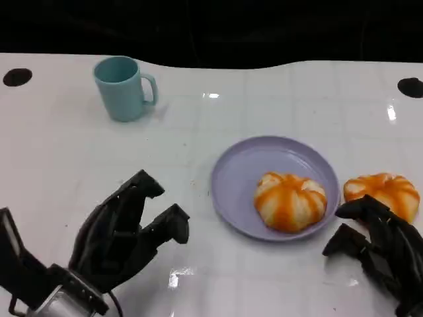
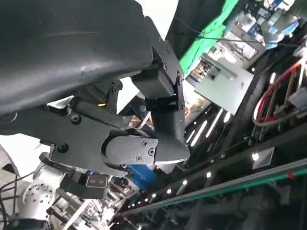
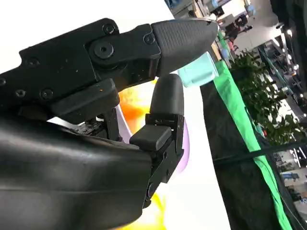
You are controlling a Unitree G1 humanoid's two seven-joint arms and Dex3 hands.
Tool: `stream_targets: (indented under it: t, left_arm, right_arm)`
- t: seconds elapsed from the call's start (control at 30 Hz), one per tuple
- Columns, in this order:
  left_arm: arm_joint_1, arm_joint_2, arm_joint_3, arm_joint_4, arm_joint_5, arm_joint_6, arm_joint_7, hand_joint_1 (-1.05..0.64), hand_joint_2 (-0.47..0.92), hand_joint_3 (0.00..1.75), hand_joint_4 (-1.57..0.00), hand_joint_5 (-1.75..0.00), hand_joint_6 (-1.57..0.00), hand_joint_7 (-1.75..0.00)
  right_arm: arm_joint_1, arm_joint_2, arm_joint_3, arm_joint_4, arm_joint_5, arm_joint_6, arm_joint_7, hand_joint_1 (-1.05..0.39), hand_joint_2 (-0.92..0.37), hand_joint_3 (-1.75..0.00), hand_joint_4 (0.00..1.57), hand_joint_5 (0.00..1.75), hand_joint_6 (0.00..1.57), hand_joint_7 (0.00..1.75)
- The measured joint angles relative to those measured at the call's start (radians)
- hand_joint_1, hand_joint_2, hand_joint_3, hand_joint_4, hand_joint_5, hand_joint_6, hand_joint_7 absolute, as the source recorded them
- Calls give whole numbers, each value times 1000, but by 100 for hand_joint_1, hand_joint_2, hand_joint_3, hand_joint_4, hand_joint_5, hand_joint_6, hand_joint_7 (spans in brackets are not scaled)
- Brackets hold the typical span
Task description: Grasp the bread from the table and place it into the plate.
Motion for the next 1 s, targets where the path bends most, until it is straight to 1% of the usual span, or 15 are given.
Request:
stream_targets:
  t: [0.1,0.17,0.27,0.47,0.73,0.87,1.0]
  left_arm:
    - [31,-8,7,-20,-7,14,0,-60,92,32,-80,-175,-68,-149]
    - [52,-16,8,-24,-4,21,5,-59,92,31,-86,-175,-66,-165]
    - [88,-41,3,-35,21,7,38,-56,92,33,-89,-175,-67,-171]
    - [99,-61,4,-28,56,-19,62,-55,92,34,-91,-175,-69,-174]
    - [99,-67,6,1,85,-49,63,-56,92,32,-92,-175,-68,-175]
    - [99,-68,6,1,91,-50,70,-56,92,35,-89,-175,-67,-175]
    - [100,-71,6,1,91,-50,72,-56,92,33,-90,-175,-67,-175]
  right_arm:
    - [8,0,0,-10,0,4,4,-53,-92,-21,64,155,61,121]
    - [12,0,0,-15,0,5,6,-53,-92,-21,64,156,61,121]
    - [15,0,0,-20,0,5,6,-52,-92,-22,63,157,60,122]
    - [22,0,1,-28,0,8,6,-52,-92,-22,62,158,59,122]
    - [24,-1,0,-31,0,9,6,-53,-92,-21,62,158,60,122]
    - [24,-1,0,-31,-3,6,-3,-53,-92,-19,65,156,64,120]
    - [24,-1,1,-31,-4,6,-11,-53,-92,-20,64,156,62,120]
